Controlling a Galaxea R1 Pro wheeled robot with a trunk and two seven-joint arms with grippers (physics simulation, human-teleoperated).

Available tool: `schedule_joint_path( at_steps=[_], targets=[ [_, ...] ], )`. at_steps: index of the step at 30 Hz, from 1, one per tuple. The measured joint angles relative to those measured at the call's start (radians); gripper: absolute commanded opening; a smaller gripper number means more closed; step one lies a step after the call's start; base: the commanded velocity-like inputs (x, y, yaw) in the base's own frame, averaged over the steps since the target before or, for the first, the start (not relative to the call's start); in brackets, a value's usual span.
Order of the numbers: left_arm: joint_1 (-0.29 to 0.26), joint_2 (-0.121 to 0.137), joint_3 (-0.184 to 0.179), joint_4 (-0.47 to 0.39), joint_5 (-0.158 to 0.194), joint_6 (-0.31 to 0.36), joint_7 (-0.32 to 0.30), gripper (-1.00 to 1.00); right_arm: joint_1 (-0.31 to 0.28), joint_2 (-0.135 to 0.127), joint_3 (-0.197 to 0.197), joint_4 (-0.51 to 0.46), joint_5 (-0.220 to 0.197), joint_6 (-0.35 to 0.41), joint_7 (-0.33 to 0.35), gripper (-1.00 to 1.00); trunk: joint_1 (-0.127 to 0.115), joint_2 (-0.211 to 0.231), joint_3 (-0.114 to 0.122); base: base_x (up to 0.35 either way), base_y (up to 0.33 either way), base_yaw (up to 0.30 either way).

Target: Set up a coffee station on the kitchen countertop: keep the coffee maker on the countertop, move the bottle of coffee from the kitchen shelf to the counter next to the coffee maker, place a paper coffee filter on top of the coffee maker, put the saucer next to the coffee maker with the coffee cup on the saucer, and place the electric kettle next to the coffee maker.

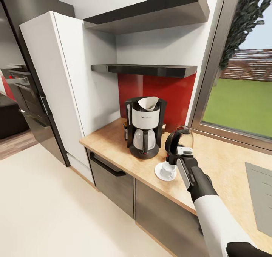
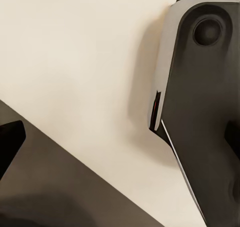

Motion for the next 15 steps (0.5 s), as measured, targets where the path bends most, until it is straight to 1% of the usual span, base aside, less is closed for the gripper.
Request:
schedule_joint_path(
  at_steps=[5, 7, 10, 15],
  targets=[
    [0.0, 0.0, 0.001, 0.0, 0.001, 0.0, 0.0, 1.0, 0.0, -0.001, -0.001, 0.003, 0.0, 0.0, 0.001, 1.0, 0.0, 0.0, 0.0, -0.006, 0.0, 0.0],
    [0.0, 0.001, 0.0, 0.0, 0.0, 0.0, 0.0, 1.0, 0.0, -0.001, 0.0, 0.004, 0.0, 0.0, 0.001, 1.0, 0.0, 0.0, 0.0, -0.102, 0.007, 0.0],
    [0.0, 0.001, 0.0, 0.0, 0.0, -0.001, 0.0, 1.0, 0.0, -0.001, 0.0, 0.005, 0.0, 0.0, 0.001, 1.0, 0.0, 0.0, 0.0, -0.231, 0.073, 0.0],
    [0.0, 0.003, 0.003, -0.001, 0.003, 0.0, 0.0, 1.0, 0.0, -0.001, 0.0, 0.007, 0.0, -0.001, 0.003, 1.0, 0.0, 0.0, 0.0, -0.246, 0.18, 0.0]
  ],
)
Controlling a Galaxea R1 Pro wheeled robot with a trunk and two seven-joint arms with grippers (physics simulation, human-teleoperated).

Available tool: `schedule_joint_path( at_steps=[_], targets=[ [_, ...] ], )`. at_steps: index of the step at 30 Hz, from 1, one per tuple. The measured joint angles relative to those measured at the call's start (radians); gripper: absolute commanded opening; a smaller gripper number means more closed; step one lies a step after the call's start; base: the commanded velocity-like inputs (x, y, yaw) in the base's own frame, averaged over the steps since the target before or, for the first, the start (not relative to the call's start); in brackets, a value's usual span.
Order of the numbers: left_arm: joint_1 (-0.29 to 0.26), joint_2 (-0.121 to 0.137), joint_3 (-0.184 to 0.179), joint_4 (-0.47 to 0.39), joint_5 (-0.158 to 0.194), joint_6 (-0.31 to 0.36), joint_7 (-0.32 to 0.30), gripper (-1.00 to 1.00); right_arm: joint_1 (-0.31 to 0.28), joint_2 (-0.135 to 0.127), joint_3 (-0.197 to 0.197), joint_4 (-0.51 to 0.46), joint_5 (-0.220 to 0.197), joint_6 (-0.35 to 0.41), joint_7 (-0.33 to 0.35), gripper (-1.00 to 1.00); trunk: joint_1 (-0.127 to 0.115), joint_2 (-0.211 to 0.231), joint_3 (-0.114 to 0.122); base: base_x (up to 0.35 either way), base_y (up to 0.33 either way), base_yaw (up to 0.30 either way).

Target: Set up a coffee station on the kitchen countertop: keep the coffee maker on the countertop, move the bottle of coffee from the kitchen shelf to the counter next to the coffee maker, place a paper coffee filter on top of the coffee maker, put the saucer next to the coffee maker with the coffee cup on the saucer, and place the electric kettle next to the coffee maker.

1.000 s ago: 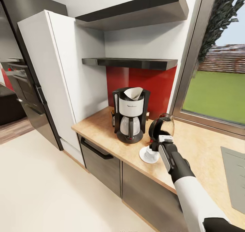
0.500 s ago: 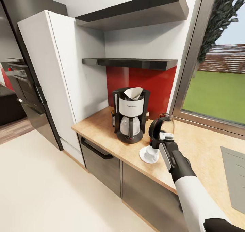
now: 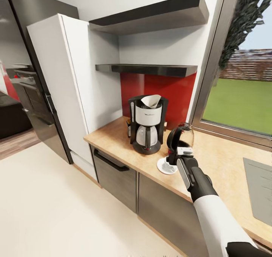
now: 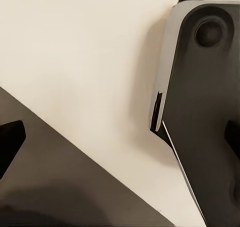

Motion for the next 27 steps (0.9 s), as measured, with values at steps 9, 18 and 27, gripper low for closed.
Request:
schedule_joint_path(
  at_steps=[9, 18, 27],
  targets=[
    [-0.001, -0.002, 0.0, 0.0, 0.001, -0.001, 0.0, 1.0, 0.0, 0.001, 0.0, 0.068, -0.001, -0.045, 0.006, 1.0, 0.0, 0.0, 0.0, -0.043, 0.042, 0.0],
    [-0.001, -0.003, 0.001, -0.006, 0.0, 0.0, 0.0, 1.0, 0.001, -0.004, 0.0, 0.303, 0.004, -0.721, 0.191, 1.0, 0.0, 0.0, 0.0, -0.001, 0.001, 0.0],
    [0.0, -0.003, 0.001, -0.006, 0.0, 0.0, 0.0, 1.0, 0.002, -0.004, 0.002, 0.362, 0.003, -0.916, 0.227, 1.0, 0.0, 0.0, 0.0, 0.0, 0.0, 0.0]
  ],
)
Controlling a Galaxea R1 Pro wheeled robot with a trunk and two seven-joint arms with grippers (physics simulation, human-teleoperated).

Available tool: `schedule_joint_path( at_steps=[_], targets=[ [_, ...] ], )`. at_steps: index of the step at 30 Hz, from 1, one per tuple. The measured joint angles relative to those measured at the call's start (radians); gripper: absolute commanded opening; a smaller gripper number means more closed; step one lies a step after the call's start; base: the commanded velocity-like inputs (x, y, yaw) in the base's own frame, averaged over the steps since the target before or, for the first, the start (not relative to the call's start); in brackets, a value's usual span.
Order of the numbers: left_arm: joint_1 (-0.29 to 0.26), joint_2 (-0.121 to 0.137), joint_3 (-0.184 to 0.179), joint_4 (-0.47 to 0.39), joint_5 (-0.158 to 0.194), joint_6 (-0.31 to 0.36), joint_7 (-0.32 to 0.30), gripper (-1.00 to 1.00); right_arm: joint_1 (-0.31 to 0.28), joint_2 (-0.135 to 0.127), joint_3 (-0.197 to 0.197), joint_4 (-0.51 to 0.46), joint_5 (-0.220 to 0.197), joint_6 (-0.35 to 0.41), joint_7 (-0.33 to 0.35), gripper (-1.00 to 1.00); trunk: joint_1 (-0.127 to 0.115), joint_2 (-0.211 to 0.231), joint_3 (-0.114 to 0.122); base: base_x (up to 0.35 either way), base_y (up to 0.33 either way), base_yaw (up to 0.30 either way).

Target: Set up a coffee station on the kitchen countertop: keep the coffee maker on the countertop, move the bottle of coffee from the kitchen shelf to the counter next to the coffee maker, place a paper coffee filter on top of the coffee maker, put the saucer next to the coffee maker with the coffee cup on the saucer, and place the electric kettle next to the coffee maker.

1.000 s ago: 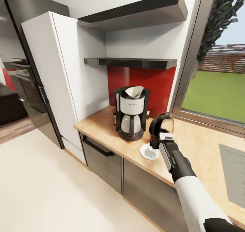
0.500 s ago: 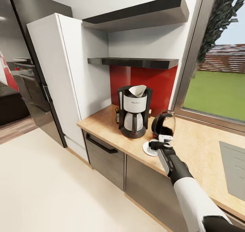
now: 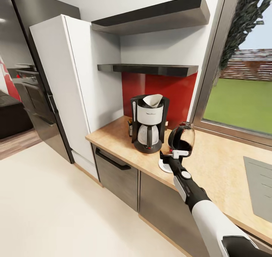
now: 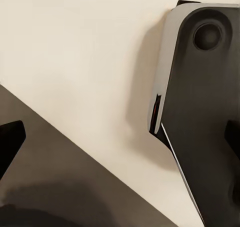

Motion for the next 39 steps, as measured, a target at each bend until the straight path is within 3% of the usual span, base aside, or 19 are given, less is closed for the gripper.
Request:
schedule_joint_path(
  at_steps=[4, 9, 15, 21, 22, 24, 27, 32, 39],
  targets=[
    [-0.001, 0.001, 0.0, 0.0, 0.0, -0.001, 0.0, 1.0, 0.0, 0.003, 0.001, -0.003, 0.0, -0.004, 0.029, 1.0, 0.0, 0.0, 0.0, 0.0, 0.0, 0.0],
    [-0.001, 0.0, 0.0, 0.0, 0.001, 0.0, 0.0, 1.0, 0.0, 0.007, 0.003, -0.008, -0.001, -0.006, 0.228, 1.0, 0.0, 0.0, 0.0, 0.0, 0.0, 0.0],
    [-0.001, -0.001, 0.0, 0.0, 0.001, 0.0, 0.0, 1.0, 0.0, 0.008, 0.033, -0.029, -0.002, -0.004, 0.344, 1.0, 0.0, 0.0, 0.0, 0.0, 0.0, 0.0],
    [-0.001, -0.003, 0.0, 0.0, 0.0, 0.0, 0.0, 1.0, 0.0, 0.007, 0.114, -0.097, -0.002, 0.0, 0.501, 1.0, 0.0, 0.0, 0.0, 0.0, 0.0, 0.0],
    [-0.001, -0.003, 0.0, 0.0, -0.001, 0.0, 0.0, 1.0, 0.0, 0.008, 0.147, -0.109, -0.002, 0.002, 0.568, 1.0, 0.0, 0.0, 0.0, 0.0, 0.0, 0.0],
    [-0.001, -0.003, 0.0, 0.0, -0.001, 0.0, 0.0, 1.0, 0.0, 0.008, 0.19, -0.115, -0.004, 0.005, 0.624, 1.0, 0.0, 0.0, 0.0, 0.0, 0.0, 0.0],
    [-0.001, -0.003, 0.0, 0.0, -0.001, 0.0, 0.0, 1.0, 0.0, 0.035, 0.246, -0.101, -0.005, 0.006, 0.647, 1.0, 0.0, 0.0, 0.0, 0.0, 0.0, 0.0],
    [-0.001, -0.003, 0.0, 0.0, -0.001, -0.001, 0.0, 1.0, 0.0, 0.096, 0.269, 0.025, -0.004, 0.005, 0.656, 1.0, 0.0, 0.0, 0.0, 0.0, 0.0, 0.0],
    [-0.001, -0.004, -0.001, 0.0, -0.003, -0.001, 0.0, 1.0, 0.001, 0.102, 0.271, 0.292, 0.0, 0.0, 0.658, 1.0, 0.0, 0.0, 0.0, 0.0, 0.0, 0.0]
  ],
)
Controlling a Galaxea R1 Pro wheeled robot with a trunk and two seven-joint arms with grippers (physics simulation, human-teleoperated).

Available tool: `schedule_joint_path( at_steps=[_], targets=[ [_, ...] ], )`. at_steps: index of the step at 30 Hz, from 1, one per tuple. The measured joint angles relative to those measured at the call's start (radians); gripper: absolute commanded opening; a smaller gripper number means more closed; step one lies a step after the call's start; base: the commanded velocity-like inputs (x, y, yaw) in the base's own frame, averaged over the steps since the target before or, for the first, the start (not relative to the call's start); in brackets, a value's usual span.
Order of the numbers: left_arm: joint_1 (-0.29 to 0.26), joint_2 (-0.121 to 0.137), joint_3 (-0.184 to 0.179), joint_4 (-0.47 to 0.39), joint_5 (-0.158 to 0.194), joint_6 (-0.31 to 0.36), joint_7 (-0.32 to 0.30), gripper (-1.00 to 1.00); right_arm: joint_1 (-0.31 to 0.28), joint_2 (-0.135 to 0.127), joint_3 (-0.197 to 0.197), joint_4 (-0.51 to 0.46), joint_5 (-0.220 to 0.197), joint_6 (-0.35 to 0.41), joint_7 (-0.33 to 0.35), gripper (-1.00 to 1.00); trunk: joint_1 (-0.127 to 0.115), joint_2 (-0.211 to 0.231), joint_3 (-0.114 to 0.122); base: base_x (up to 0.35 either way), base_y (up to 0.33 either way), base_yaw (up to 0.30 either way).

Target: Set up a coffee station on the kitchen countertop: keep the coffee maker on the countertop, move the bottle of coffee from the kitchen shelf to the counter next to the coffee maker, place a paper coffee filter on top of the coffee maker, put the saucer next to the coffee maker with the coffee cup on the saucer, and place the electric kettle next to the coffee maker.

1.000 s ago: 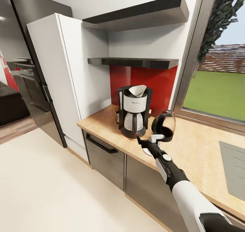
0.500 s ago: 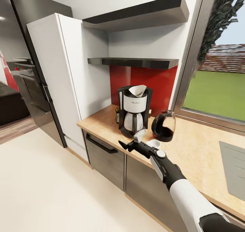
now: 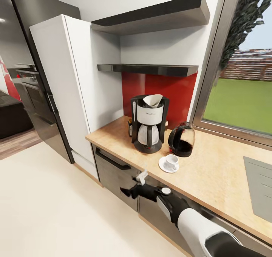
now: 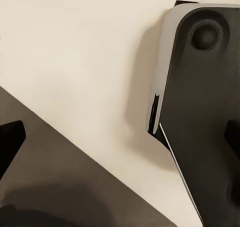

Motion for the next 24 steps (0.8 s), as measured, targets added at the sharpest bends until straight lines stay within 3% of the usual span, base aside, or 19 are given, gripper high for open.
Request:
schedule_joint_path(
  at_steps=[4, 7, 10, 17, 21, 24],
  targets=[
    [0.0, -0.001, -0.001, 0.0, -0.001, 0.0, -0.001, 1.0, 0.0, 0.0, -0.001, 0.17, 0.003, 0.001, 0.001, 1.0, 0.0, 0.0, 0.0, 0.0, 0.0, 0.0],
    [0.0, -0.001, -0.002, 0.0, -0.002, 0.0, -0.001, 1.0, 0.001, 0.0, -0.003, 0.246, 0.007, 0.001, 0.001, 1.0, 0.0, 0.0, 0.0, 0.0, 0.0, 0.0],
    [0.0, -0.002, -0.002, 0.0, -0.002, 0.0, -0.001, 1.0, 0.019, 0.0, 0.0, 0.267, 0.03, 0.002, 0.001, 1.0, 0.0, 0.0, 0.0, 0.0, 0.0, 0.0],
    [-0.003, -0.002, -0.002, -0.001, -0.002, 0.0, -0.001, 1.0, 0.139, 0.0, 0.005, 0.276, 0.187, 0.004, -0.003, 1.0, 0.0, 0.0, 0.0, 0.0, 0.0, 0.0],
    [-0.006, -0.002, -0.002, -0.002, -0.002, 0.0, -0.001, 1.0, 0.202, 0.0, 0.002, 0.277, 0.207, 0.004, -0.024, 1.0, 0.0, 0.0, 0.0, 0.0, 0.0, 0.0],
    [-0.006, -0.001, -0.002, -0.002, -0.002, 0.001, -0.001, 1.0, 0.245, -0.039, 0.003, 0.277, 0.209, 0.01, -0.1, 1.0, 0.0, 0.0, 0.0, 0.0, 0.0, 0.0]
  ],
)
